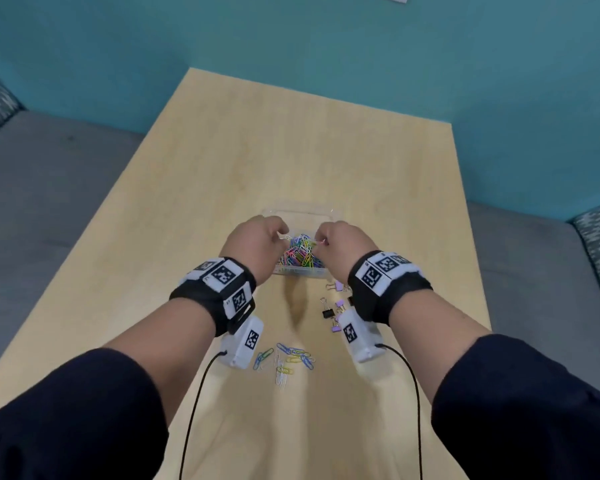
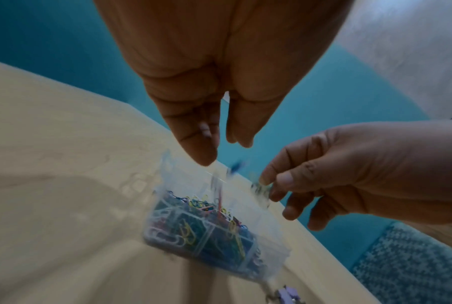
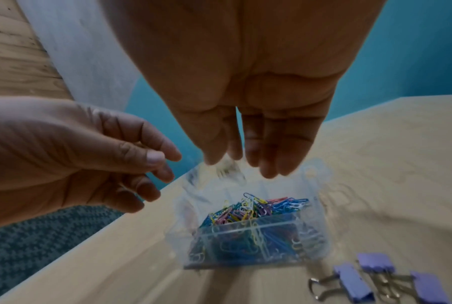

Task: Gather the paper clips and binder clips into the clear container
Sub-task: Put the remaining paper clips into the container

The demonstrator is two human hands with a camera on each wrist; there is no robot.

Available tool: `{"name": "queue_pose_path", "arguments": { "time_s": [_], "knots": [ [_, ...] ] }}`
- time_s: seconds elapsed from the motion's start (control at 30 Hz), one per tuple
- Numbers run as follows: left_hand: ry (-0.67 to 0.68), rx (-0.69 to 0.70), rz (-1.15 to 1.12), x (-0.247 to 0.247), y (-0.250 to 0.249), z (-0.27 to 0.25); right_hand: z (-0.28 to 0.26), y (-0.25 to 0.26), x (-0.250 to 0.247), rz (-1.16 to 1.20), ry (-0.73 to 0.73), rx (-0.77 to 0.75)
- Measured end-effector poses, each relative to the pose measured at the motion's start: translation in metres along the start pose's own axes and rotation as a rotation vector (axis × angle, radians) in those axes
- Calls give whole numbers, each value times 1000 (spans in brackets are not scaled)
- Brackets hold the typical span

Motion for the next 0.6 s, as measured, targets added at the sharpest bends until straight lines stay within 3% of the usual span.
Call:
{"name": "queue_pose_path", "arguments": {
  "time_s": [0.13, 0.27, 0.33, 0.47, 0.6],
  "knots": [
    [-75, -11, 74, -3, 28, -31, -40, 0, 25, 36, -28, -71],
    [160, -114, 197, 33, 71, -96, -102, 7, 92, 64, 198, -105],
    [241, -156, 238, 51, 81, -128, -125, 10, 116, 109, 236, -87],
    [195, -108, 271, 79, 79, -160, -142, 20, 140, 125, 135, -74],
    [115, -42, 287, 94, 73, -158, -138, 31, 149, 81, 71, -93]
  ]
}}
Point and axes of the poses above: each hand's wrist, its own z-axis towards the middle knuckle, its own x-axis out of the palm, y = z × x, the point moved 6 cm from there along z, towards the middle knuckle, and after that the axes turned 7 degrees about -x, right-handed, at the moved point
